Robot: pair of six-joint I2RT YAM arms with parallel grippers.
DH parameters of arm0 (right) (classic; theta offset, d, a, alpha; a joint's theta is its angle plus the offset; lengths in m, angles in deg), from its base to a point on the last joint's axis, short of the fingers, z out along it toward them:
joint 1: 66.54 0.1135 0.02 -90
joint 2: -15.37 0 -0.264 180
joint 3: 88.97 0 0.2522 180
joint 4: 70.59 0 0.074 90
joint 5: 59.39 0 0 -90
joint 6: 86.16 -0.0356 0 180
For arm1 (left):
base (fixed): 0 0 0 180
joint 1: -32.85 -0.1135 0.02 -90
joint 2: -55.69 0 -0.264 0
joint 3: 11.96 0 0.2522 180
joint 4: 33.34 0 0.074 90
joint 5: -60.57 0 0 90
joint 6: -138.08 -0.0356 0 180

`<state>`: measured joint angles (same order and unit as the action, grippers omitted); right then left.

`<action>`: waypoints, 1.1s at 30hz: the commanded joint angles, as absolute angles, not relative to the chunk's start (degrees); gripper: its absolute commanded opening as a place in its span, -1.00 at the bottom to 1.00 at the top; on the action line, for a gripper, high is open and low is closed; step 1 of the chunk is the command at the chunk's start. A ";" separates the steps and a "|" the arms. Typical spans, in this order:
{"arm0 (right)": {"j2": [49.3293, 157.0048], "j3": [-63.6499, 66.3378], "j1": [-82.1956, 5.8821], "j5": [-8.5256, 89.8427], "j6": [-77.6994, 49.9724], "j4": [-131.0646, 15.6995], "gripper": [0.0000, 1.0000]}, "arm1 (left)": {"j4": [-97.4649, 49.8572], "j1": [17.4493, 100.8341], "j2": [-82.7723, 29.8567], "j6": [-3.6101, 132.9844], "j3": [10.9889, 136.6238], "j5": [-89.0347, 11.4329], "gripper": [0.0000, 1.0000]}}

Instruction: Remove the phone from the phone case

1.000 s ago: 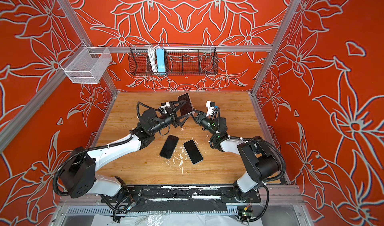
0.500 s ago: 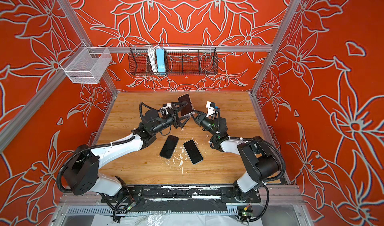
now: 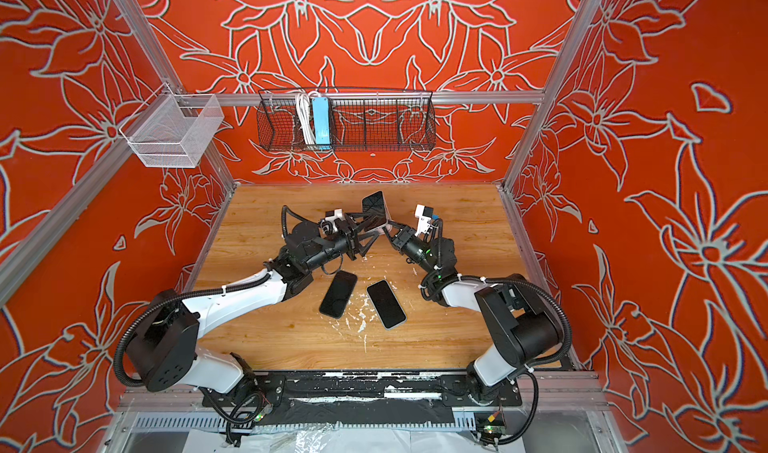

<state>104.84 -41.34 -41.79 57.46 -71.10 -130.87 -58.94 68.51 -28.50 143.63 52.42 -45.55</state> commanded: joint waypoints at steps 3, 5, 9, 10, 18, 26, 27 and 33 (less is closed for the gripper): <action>100.98 -41.66 -41.84 58.21 -70.32 -137.52 -1.00 | -59.39 68.18 -27.58 142.08 51.91 -43.13 0.34; 100.71 -41.72 -41.81 58.25 -70.17 -137.52 -1.00 | -59.26 68.18 -27.61 142.07 51.90 -43.21 0.36; 100.91 -41.60 -41.86 58.12 -70.26 -137.52 -1.00 | -58.63 68.18 -27.17 142.12 51.55 -42.80 0.48; 100.93 -41.62 -41.86 58.06 -70.26 -137.57 -1.00 | -58.25 68.18 -26.96 142.05 51.30 -42.56 0.51; 100.38 -41.91 -41.84 58.12 -70.17 -137.60 -1.00 | -51.26 68.18 -23.61 138.33 50.99 -38.52 0.64; 99.82 -42.33 -41.86 58.30 -70.08 -137.60 -1.00 | -51.00 68.19 -24.86 138.07 51.68 -38.79 0.65; 99.83 -42.27 -41.88 58.38 -70.08 -137.60 -1.00 | -51.10 68.18 -25.07 138.10 51.59 -38.83 0.65; 99.72 -42.43 -41.67 58.82 -70.39 -137.60 -1.00 | -51.80 68.01 -25.79 137.02 51.81 -38.31 0.37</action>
